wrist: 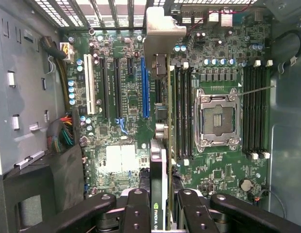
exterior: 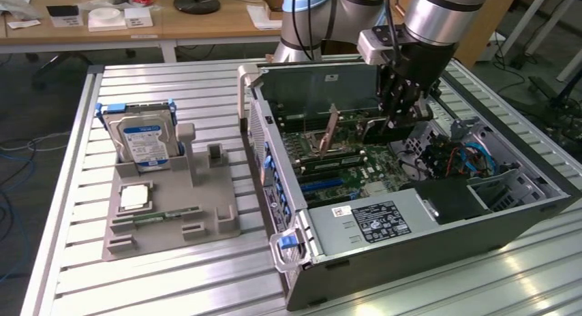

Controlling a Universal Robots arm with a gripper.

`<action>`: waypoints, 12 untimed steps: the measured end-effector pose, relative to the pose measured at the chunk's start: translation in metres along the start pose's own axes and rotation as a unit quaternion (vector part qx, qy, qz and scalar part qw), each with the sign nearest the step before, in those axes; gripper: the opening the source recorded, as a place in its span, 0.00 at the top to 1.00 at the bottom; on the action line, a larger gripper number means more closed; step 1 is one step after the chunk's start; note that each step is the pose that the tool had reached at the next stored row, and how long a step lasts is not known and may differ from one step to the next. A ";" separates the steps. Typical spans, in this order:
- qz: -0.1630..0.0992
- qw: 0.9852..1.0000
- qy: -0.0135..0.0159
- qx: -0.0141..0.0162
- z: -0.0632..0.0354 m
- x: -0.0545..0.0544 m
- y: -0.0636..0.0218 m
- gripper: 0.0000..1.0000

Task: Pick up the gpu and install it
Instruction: 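Insert the gpu into the slot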

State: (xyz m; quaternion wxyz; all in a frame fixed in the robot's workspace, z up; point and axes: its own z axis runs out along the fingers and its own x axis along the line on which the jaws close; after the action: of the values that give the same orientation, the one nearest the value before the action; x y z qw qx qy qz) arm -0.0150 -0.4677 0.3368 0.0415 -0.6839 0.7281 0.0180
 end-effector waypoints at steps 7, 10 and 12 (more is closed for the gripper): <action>0.000 1.000 0.000 0.000 0.0015 0.000 0.0005 0.73; 0.000 1.000 0.000 0.000 0.0015 0.000 0.0006 0.73; 0.000 1.000 0.000 0.000 0.0015 0.000 0.0006 0.73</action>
State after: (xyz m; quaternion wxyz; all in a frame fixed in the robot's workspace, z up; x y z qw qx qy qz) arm -0.0156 -0.4677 0.3352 0.0416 -0.6840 0.7281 0.0180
